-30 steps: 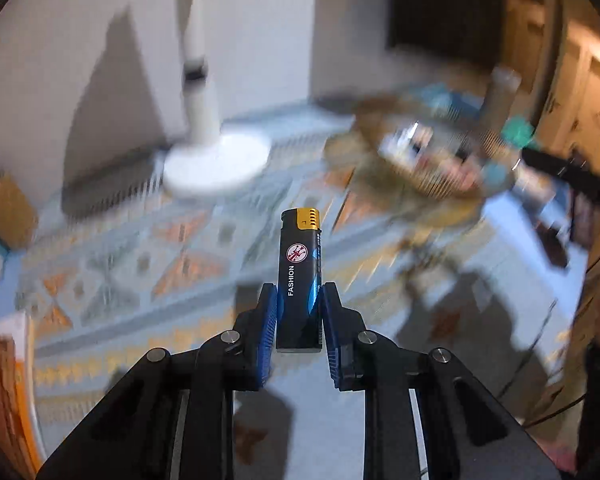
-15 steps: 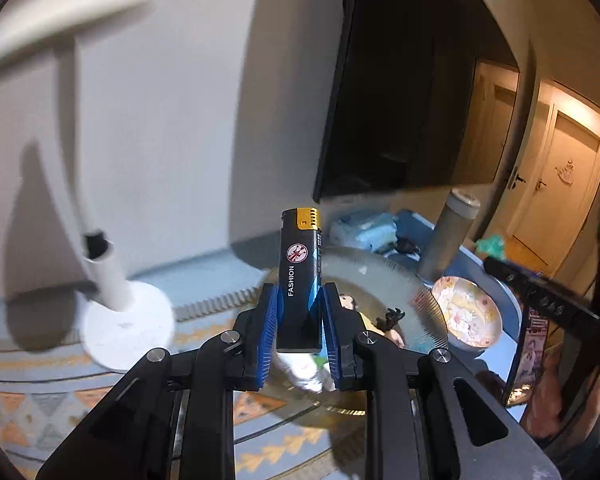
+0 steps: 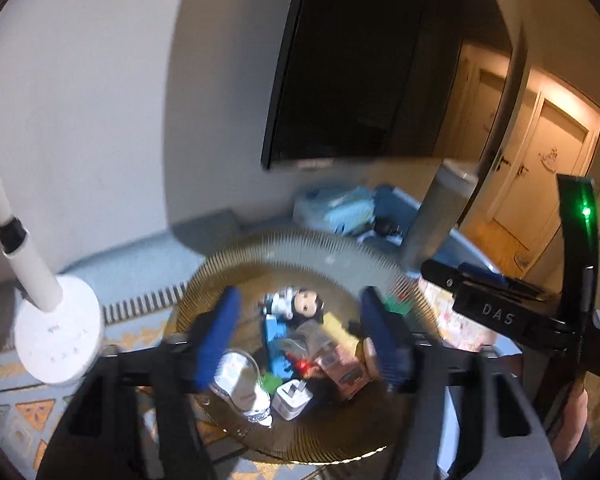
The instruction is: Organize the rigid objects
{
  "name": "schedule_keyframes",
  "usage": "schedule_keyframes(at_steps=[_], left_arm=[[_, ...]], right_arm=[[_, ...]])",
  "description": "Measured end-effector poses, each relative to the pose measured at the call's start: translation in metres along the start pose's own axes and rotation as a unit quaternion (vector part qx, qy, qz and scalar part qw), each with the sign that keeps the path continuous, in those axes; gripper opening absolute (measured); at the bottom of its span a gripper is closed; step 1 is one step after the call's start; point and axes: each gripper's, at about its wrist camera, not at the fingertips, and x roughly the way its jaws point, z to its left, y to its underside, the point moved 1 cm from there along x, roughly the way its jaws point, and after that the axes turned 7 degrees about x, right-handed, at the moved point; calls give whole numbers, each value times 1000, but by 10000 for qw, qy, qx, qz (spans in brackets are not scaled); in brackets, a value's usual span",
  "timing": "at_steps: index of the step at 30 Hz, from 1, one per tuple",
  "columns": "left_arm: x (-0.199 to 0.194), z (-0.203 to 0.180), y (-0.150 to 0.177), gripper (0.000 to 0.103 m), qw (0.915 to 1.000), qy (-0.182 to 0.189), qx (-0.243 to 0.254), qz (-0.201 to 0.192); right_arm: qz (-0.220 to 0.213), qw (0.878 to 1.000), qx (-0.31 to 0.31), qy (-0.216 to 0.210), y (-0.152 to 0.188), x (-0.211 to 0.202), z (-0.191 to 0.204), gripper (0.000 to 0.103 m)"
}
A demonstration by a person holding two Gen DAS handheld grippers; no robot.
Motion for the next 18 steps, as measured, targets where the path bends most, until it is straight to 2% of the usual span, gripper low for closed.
schedule_keyframes(at_steps=[4,7,13,15,17,18], left_arm=[[-34,4,2,67,9997,-181,98,-105],[-70,19,9,67,9992,-296,-85,-236],[-169,49,23,67,9936,-708,-468,-746],[-203,57,28,72,9902,-864,-566,-936],[-244,66,40,88,9841,-1178,-674,-1147],[-259,70,48,91,9809,-1322,-732,-1224]], right_arm=[[-86,9998,38,-197,4,-26,1,59],[-141,9990,55,-412,10,-50,7,59],[-269,9941,-325,-997,25,-107,49,59],[-353,9908,-446,-1226,32,-129,69,59],[-420,9870,-571,-1445,41,-148,88,65],[-449,9847,-641,-1556,47,-157,99,65]])
